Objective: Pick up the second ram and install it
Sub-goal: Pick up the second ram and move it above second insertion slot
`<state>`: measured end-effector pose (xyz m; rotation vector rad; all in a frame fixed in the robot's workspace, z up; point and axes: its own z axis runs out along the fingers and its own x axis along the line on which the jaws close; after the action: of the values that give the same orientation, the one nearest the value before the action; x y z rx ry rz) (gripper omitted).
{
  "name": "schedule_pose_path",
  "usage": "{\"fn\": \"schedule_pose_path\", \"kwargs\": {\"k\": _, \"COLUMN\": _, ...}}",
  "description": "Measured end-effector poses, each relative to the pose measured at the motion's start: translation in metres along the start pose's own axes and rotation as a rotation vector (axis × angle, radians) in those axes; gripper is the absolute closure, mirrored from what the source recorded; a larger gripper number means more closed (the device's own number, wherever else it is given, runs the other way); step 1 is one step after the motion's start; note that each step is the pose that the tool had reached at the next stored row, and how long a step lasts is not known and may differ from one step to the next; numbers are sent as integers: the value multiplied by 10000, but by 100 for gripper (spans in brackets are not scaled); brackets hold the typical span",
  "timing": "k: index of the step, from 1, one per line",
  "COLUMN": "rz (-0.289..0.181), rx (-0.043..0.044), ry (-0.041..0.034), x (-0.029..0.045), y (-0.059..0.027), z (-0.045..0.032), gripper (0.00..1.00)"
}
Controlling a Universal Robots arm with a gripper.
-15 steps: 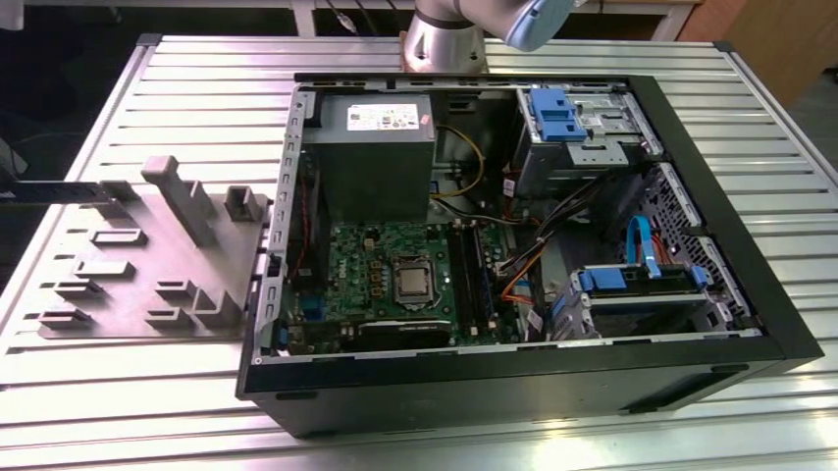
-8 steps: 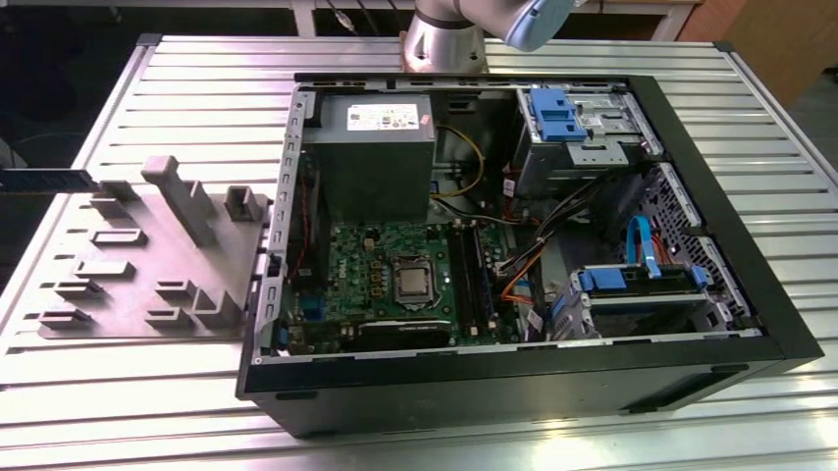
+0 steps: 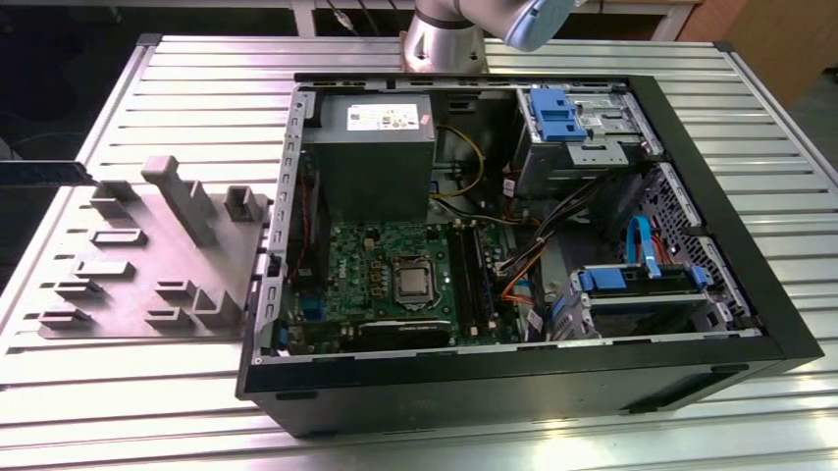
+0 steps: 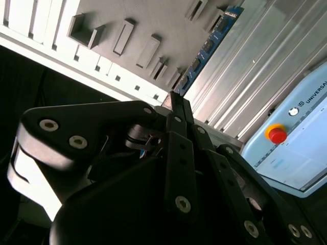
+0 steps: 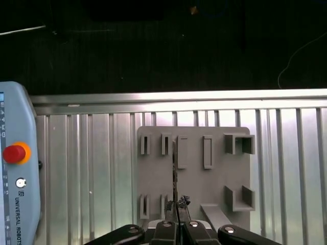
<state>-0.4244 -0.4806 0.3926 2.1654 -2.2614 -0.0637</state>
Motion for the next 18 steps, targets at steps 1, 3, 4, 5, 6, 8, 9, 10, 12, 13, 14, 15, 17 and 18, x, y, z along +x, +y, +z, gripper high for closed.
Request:
{"fn": "schedule_pose_path", "kwargs": {"k": 1, "rz": 0, "rx": 1, "ry": 1, "x": 0, "y": 0, "z": -6, "gripper": 89}}
{"fn": "schedule_pose_path", "kwargs": {"k": 3, "rz": 1, "rx": 12, "ry": 1, "x": -1, "y": 3, "z": -13, "gripper": 89}}
{"fn": "schedule_pose_path", "kwargs": {"k": 4, "rz": 1, "rx": 15, "ry": 0, "x": -1, "y": 3, "z": -17, "gripper": 89}}
{"fn": "schedule_pose_path", "kwargs": {"k": 5, "rz": 1, "rx": 13, "ry": 1, "x": -2, "y": 4, "z": -24, "gripper": 89}}
{"fn": "schedule_pose_path", "kwargs": {"k": 6, "rz": 1, "rx": 14, "ry": 0, "x": -1, "y": 4, "z": -25, "gripper": 89}}
{"fn": "schedule_pose_path", "kwargs": {"k": 8, "rz": 1, "rx": 13, "ry": 1, "x": -2, "y": 4, "z": -44, "gripper": 89}}
{"fn": "schedule_pose_path", "kwargs": {"k": 9, "rz": 1, "rx": 11, "ry": 2, "x": -2, "y": 5, "z": -63, "gripper": 89}}
{"fn": "schedule_pose_path", "kwargs": {"k": 10, "rz": 1, "rx": 13, "ry": 2, "x": -3, "y": 6, "z": -80, "gripper": 89}}
{"fn": "schedule_pose_path", "kwargs": {"k": 12, "rz": 1, "rx": 14, "ry": 0, "x": -3, "y": 7, "z": -107, "gripper": 89}}
{"fn": "schedule_pose_path", "kwargs": {"k": 13, "rz": 1, "rx": 13, "ry": 1, "x": -4, "y": 7, "z": -126, "gripper": 89}}
{"fn": "schedule_pose_path", "kwargs": {"k": 14, "rz": 1, "rx": 13, "ry": 1, "x": -4, "y": 8, "z": -143, "gripper": 89}}
{"fn": "schedule_pose_path", "kwargs": {"k": 15, "rz": 1, "rx": 13, "ry": 1, "x": -5, "y": 9, "z": -159, "gripper": 89}}
{"fn": "schedule_pose_path", "kwargs": {"k": 17, "rz": 1, "rx": 23, "ry": 0, "x": -7, "y": 11, "z": -183, "gripper": 89}}
{"fn": "schedule_pose_path", "kwargs": {"k": 18, "rz": 0, "rx": 23, "ry": 1, "x": -8, "y": 12, "z": -217, "gripper": 89}}
